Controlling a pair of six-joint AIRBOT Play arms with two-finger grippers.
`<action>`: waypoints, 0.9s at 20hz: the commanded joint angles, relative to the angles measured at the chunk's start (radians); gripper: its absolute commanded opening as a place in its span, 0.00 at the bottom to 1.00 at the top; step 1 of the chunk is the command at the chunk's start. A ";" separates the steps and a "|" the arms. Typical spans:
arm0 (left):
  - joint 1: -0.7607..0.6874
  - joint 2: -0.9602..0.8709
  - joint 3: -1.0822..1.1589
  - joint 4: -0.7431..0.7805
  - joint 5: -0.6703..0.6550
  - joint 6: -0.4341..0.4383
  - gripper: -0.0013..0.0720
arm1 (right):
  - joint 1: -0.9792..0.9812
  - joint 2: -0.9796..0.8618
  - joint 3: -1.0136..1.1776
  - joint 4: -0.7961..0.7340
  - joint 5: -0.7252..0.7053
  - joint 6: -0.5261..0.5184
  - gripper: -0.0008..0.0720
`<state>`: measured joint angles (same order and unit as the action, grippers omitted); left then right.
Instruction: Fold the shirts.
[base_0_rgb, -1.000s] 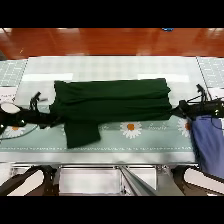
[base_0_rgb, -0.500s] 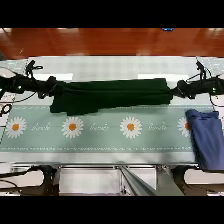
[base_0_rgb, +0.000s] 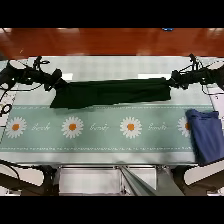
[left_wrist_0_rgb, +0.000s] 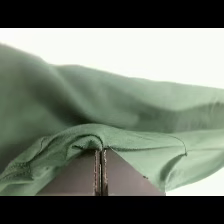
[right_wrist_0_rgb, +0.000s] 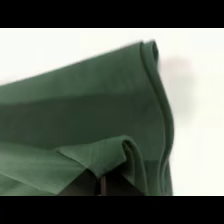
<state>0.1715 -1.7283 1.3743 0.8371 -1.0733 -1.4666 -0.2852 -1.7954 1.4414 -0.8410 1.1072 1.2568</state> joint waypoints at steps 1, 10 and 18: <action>-0.013 -0.044 0.044 0.000 0.023 -0.001 0.04 | 0.008 -0.038 0.036 0.005 -0.038 0.018 0.04; 0.053 -0.024 0.161 0.124 -0.274 -0.010 0.71 | -0.063 -0.005 0.106 -0.023 0.106 0.025 0.58; 0.082 0.599 -0.279 0.263 0.168 -0.009 0.71 | -0.306 0.114 -0.050 -0.006 0.106 0.038 0.58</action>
<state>0.2829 -1.3502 1.3052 1.0630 -1.1252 -1.4742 -0.5472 -1.6936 1.4673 -0.8658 1.2259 1.2949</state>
